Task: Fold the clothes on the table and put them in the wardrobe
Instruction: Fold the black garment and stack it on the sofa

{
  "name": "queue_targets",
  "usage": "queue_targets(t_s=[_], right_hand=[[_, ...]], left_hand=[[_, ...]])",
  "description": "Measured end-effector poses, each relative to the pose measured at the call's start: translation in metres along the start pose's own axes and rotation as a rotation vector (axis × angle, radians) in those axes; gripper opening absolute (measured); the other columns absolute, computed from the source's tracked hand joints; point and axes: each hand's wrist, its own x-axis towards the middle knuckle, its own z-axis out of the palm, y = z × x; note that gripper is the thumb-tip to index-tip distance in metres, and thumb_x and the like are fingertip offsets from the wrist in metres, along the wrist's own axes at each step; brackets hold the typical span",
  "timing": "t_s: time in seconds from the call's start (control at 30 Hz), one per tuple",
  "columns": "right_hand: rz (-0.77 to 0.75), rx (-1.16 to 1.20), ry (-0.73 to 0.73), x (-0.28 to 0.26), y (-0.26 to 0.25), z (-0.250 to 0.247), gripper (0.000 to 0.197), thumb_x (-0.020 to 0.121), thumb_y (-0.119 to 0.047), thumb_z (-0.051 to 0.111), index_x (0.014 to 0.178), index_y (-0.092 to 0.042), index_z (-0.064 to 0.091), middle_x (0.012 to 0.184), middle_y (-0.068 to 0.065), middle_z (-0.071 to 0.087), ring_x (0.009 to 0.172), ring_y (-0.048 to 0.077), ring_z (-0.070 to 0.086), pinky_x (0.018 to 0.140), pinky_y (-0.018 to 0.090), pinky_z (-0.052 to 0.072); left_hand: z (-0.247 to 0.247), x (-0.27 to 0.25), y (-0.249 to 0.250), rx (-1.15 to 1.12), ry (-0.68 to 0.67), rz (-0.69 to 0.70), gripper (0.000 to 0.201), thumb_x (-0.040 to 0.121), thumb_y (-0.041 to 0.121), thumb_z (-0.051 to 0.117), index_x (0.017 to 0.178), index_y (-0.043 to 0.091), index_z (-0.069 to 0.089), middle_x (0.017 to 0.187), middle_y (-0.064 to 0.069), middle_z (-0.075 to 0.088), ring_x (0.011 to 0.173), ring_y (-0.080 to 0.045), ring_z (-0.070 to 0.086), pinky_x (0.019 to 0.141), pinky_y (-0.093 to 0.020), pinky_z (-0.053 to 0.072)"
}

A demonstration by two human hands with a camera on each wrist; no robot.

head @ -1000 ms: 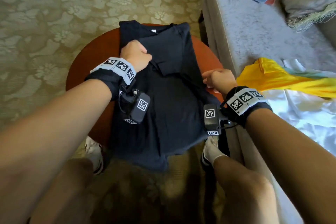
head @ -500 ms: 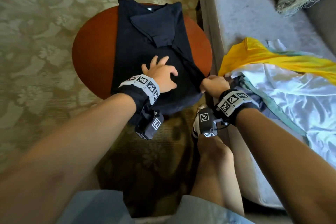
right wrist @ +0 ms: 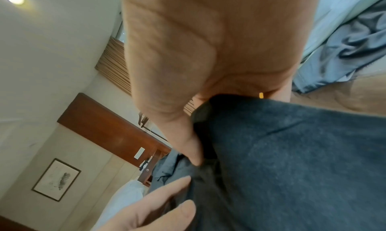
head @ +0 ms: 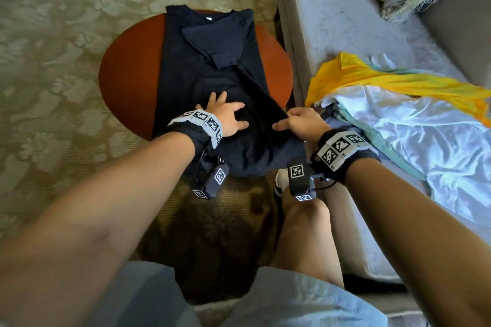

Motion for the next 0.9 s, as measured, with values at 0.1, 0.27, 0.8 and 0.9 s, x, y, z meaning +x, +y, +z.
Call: queue_targets(t_s=[0.1, 0.27, 0.8, 0.9], right_hand=[[-0.014, -0.003, -0.059, -0.006, -0.006, 0.007, 0.026, 0.068, -0.012, 0.082, 0.069, -0.015, 0.056, 0.083, 0.004, 0.064, 0.089, 0.024, 0.063, 0.085, 0.039, 0.051], [0.066, 0.140, -0.301, -0.017, -0.019, 0.023, 0.025, 0.064, -0.014, 0.081, 0.066, -0.016, 0.056, 0.070, 0.007, 0.061, 0.070, 0.024, 0.063, 0.065, 0.034, 0.052], [0.402, 0.254, -0.705, -0.048, 0.006, 0.030, 0.029, 0.095, -0.009, 0.043, 0.104, 0.007, 0.065, 0.101, 0.021, 0.070, 0.084, 0.032, 0.070, 0.058, 0.031, 0.058], [0.470, 0.262, -0.521, -0.038, 0.027, 0.030, 0.027, 0.093, -0.003, 0.040, 0.096, 0.007, 0.065, 0.097, 0.021, 0.069, 0.077, 0.032, 0.071, 0.060, 0.031, 0.058]], left_hand=[[0.001, -0.008, 0.003, -0.077, 0.204, 0.036, 0.047, 0.096, 0.044, 0.051, 0.141, 0.032, 0.045, 0.159, -0.005, 0.021, 0.147, -0.026, 0.014, 0.116, -0.050, 0.019], [-0.010, -0.020, 0.015, -0.936, -0.141, -0.115, 0.049, 0.097, 0.048, 0.048, 0.110, 0.002, 0.058, 0.116, -0.019, 0.063, 0.105, -0.032, 0.063, 0.091, -0.044, 0.052], [0.024, -0.035, 0.032, -1.513, -0.343, -0.327, 0.026, 0.102, 0.026, 0.037, 0.095, 0.004, 0.051, 0.082, -0.012, 0.056, 0.072, -0.025, 0.054, 0.063, -0.032, 0.043], [0.029, -0.031, 0.034, -1.518, -0.310, -0.327, 0.031, 0.097, 0.038, 0.050, 0.107, 0.009, 0.055, 0.088, -0.009, 0.060, 0.077, -0.024, 0.057, 0.071, -0.031, 0.046]])
